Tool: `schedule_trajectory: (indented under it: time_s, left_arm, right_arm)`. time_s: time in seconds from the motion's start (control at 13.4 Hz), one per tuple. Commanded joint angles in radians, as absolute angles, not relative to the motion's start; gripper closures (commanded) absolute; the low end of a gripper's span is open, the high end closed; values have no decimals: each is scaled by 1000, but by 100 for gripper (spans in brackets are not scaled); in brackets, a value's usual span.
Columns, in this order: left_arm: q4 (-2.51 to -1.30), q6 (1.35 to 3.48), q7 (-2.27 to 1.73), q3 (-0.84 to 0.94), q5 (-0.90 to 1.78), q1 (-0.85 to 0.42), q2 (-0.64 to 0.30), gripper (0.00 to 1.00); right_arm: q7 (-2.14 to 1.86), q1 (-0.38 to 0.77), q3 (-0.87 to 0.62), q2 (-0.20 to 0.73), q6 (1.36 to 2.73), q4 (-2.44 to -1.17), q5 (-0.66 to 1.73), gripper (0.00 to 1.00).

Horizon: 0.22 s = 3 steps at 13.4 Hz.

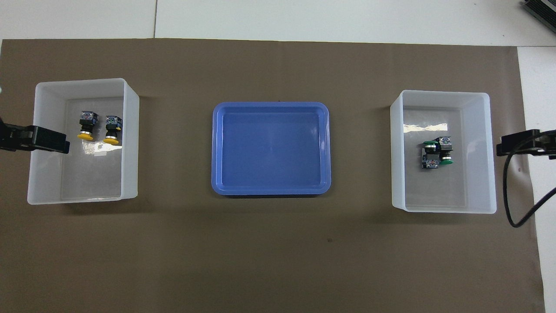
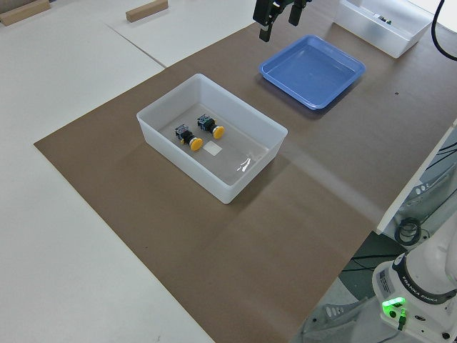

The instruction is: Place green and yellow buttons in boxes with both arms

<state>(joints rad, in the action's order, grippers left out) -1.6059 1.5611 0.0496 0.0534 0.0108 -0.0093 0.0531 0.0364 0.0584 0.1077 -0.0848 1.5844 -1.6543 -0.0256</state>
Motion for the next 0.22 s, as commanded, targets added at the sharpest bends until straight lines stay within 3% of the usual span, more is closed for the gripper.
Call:
schedule_trajectory:
  time_s: [0.0,0.15]
  left_arm:
    - [-1641,1571,40,51,-14,-18,86,0]
    - [-1643,1571,43,51,-14,-18,86,0]
  right_arm:
    - [57,55,100,-107,1605,-1686,-40,0]
    - [57,55,100,-107,1605,-1686,-40,0]
